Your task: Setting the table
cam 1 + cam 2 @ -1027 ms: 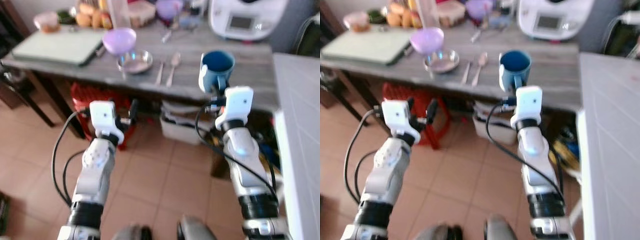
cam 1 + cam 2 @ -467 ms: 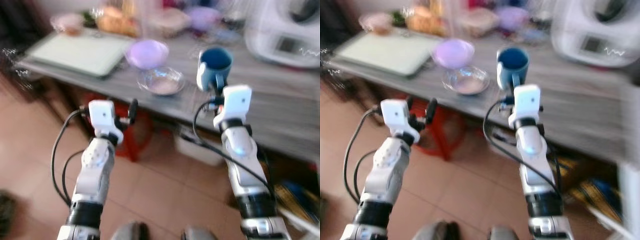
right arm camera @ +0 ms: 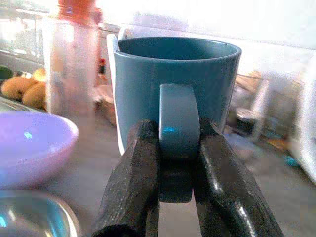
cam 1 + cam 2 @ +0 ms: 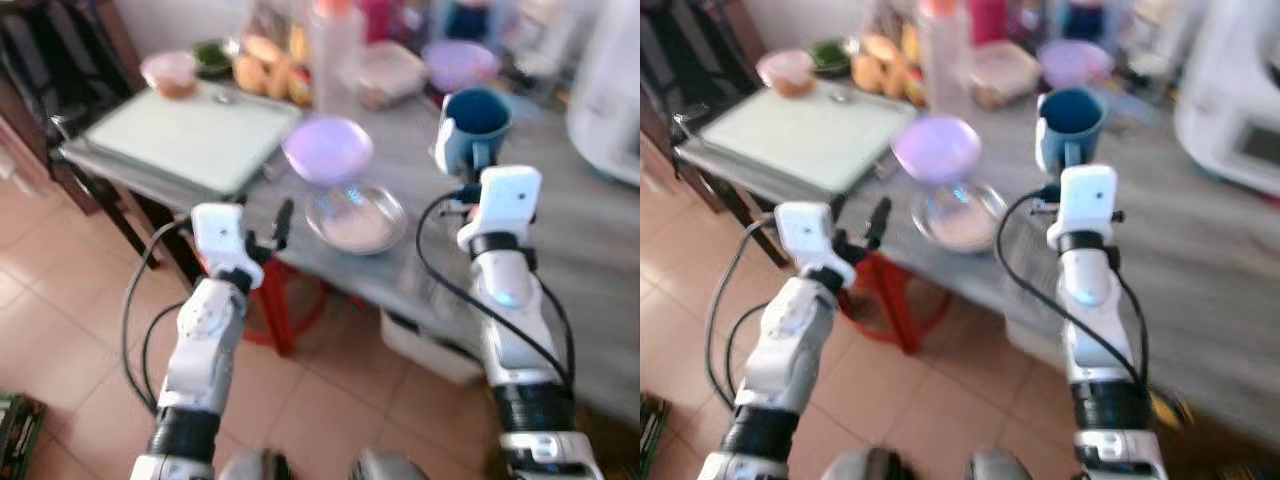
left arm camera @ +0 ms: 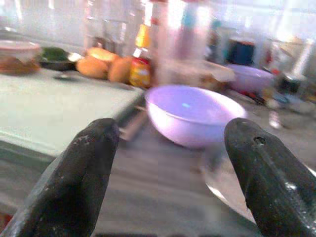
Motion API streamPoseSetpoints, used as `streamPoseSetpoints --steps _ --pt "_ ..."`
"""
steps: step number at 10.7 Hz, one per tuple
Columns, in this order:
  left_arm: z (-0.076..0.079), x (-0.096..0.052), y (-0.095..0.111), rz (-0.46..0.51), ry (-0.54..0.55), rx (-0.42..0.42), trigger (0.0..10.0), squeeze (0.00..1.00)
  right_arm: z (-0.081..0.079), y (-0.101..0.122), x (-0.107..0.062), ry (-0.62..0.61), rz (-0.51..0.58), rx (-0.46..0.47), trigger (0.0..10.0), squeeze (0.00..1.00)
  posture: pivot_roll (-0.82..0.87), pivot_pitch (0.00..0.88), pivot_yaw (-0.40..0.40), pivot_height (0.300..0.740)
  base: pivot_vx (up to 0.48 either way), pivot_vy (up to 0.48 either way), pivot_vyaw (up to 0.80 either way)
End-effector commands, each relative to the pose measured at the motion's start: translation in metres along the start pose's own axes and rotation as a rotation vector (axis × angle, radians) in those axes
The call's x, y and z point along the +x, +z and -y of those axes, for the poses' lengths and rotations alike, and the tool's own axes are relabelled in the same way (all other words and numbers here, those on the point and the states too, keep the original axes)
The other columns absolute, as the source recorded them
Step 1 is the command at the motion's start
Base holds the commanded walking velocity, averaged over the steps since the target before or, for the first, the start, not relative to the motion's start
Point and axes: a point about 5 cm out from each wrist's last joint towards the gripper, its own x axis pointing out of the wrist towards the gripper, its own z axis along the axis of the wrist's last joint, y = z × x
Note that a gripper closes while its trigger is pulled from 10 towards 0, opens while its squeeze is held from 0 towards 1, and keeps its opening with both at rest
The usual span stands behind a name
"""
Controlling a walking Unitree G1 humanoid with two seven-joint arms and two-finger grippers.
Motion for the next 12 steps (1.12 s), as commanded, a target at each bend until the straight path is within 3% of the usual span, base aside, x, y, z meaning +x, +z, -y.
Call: streamPoseSetpoints --steps 1,4,6,9,12 --pt "-0.010 -0.010 -0.005 -0.032 0.032 0.005 10.0 0.00 -0.004 0.004 0.003 -0.002 0.014 0.008 10.0 0.00 -0.10 0.094 0.043 0.740 0.000 0.000 0.00" --pt "-0.014 -0.035 -0.011 -0.082 0.040 0.023 10.0 0.00 0.005 -0.002 0.010 -0.072 -0.034 0.005 10.0 0.00 -0.07 0.131 0.044 0.740 0.000 0.000 0.00" --pt "-0.016 -0.043 -0.014 -0.106 0.042 0.032 10.0 0.00 0.013 -0.007 0.017 -0.099 -0.061 0.001 10.0 0.00 -0.07 0.141 0.043 0.740 0.000 0.000 0.00" --pt "-0.011 -0.042 -0.012 -0.109 0.033 0.023 10.0 0.00 0.009 -0.013 0.027 -0.059 -0.091 0.013 10.0 0.00 -0.06 0.141 0.036 0.740 0.000 0.000 0.00" --pt "-0.013 -0.045 -0.012 -0.118 0.035 0.026 10.0 0.00 0.009 -0.025 0.025 -0.049 -0.129 0.018 10.0 0.00 -0.06 0.146 0.038 0.740 0.000 0.000 0.00"
